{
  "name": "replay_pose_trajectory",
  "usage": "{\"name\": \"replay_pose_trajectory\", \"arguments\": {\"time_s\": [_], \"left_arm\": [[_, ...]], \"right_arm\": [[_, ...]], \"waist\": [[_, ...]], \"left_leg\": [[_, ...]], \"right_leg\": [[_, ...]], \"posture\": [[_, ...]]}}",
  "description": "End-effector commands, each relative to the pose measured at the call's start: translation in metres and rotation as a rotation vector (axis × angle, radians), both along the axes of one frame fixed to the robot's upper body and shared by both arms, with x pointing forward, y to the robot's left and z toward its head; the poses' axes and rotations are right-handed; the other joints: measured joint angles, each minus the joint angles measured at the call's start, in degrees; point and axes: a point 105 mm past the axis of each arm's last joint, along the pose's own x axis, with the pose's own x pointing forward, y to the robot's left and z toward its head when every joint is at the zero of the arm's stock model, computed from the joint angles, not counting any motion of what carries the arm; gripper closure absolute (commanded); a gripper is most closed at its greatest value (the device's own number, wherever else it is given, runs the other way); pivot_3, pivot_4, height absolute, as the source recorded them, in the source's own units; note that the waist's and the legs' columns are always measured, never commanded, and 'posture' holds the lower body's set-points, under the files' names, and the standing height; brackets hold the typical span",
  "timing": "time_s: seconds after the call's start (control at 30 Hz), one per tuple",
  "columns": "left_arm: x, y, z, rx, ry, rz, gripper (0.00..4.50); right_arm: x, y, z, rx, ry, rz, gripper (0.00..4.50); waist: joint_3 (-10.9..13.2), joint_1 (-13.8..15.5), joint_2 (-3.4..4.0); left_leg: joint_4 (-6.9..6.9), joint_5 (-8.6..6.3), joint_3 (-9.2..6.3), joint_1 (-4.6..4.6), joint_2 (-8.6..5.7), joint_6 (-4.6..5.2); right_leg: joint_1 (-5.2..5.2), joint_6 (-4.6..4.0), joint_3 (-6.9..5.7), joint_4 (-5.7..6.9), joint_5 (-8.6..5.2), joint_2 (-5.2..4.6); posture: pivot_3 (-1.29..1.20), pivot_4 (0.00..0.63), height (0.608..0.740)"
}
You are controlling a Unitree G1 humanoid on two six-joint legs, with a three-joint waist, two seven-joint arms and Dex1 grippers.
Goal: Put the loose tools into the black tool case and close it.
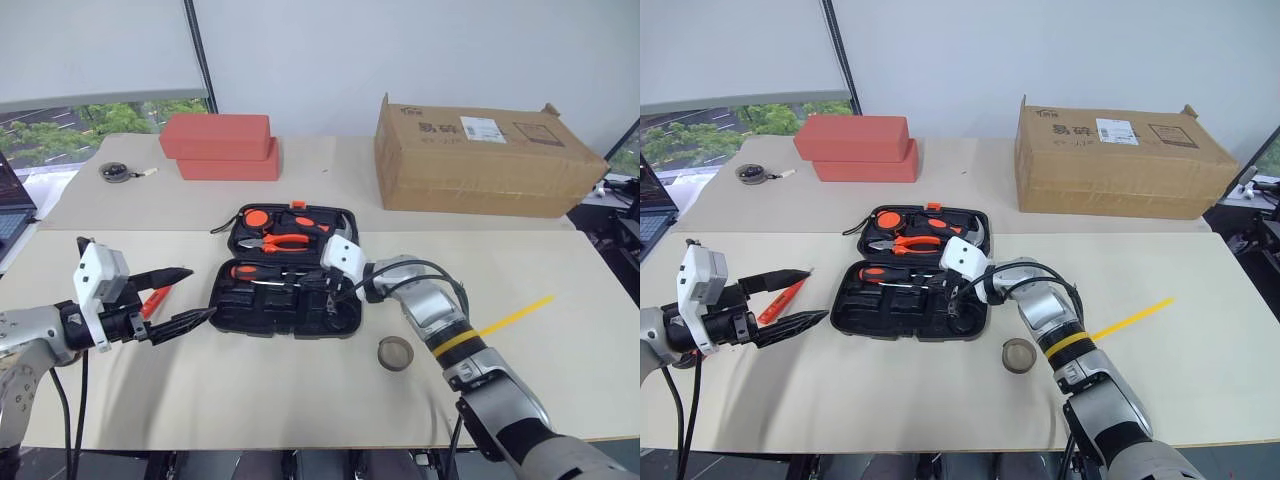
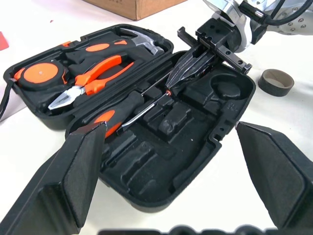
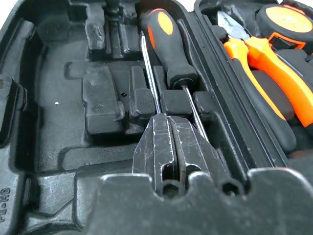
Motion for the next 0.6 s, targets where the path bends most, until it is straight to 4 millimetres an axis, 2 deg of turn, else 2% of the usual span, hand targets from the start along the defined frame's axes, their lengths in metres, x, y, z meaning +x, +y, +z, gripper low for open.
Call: {"name": "replay_pose_trajectory", "arguments": {"time_s": [0.03,0.13,0.2,0.23,0.43,0.6], "left_arm": [[0.0,0.002,0.006,0.026,-0.046,0.03,0.0],[0.008,0.021,-0.003,0.059,-0.057,0.177,0.0],[0.011,0.034,-0.01,0.072,-0.045,0.262,0.0],[0.012,0.04,-0.015,0.082,-0.041,0.3,0.0],[0.023,0.074,-0.033,0.087,-0.02,0.542,0.0],[0.029,0.087,-0.05,0.113,0.031,0.632,0.0]], "right_arm": [[0.0,-0.002,-0.013,-0.012,0.045,-0.044,4.48],[-0.002,0.005,0.024,0.156,-0.021,0.015,4.48],[-0.006,0.005,0.038,0.207,-0.053,0.053,4.48],[-0.008,0.003,0.044,0.23,-0.055,0.071,4.2],[-0.026,-0.012,0.077,0.335,-0.08,0.154,2.26],[-0.04,-0.02,0.088,0.351,-0.078,0.214,0.65]], "waist": [[0.0,0.0,0.0],[0.01,-0.01,0.0],[0.01,-0.03,0.0],[0.01,-0.03,0.0],[0.0,0.0,-0.03],[0.02,0.11,-0.06]], "left_leg": [[0.0,-0.01,-0.01,0.08,0.0,0.01],[-0.11,-0.16,-0.01,0.11,0.01,0.26],[-0.19,-0.09,0.02,-0.03,0.0,0.17],[-0.2,0.12,0.01,-0.13,-0.01,-0.15],[-0.38,0.09,0.04,-0.3,-0.01,-0.12],[-0.4,0.06,0.04,-0.28,-0.03,-0.06]], "right_leg": [[0.01,-0.01,0.0,0.0,-0.01,-0.06],[-0.02,-0.01,-0.01,0.0,-0.01,-0.17],[0.01,-0.02,-0.02,0.03,0.04,-0.16],[-0.07,-0.05,-0.02,0.03,0.05,-0.13],[-0.19,-0.14,-0.06,-0.08,0.06,0.15],[-0.16,-0.1,-0.07,-0.16,0.03,0.07]], "posture": [[0.0,0.15,0.712],[0.0,0.15,0.712],[0.0,0.15,0.712],[0.0,0.15,0.712],[0.0,0.15,0.712],[0.0,0.15,0.712]]}}
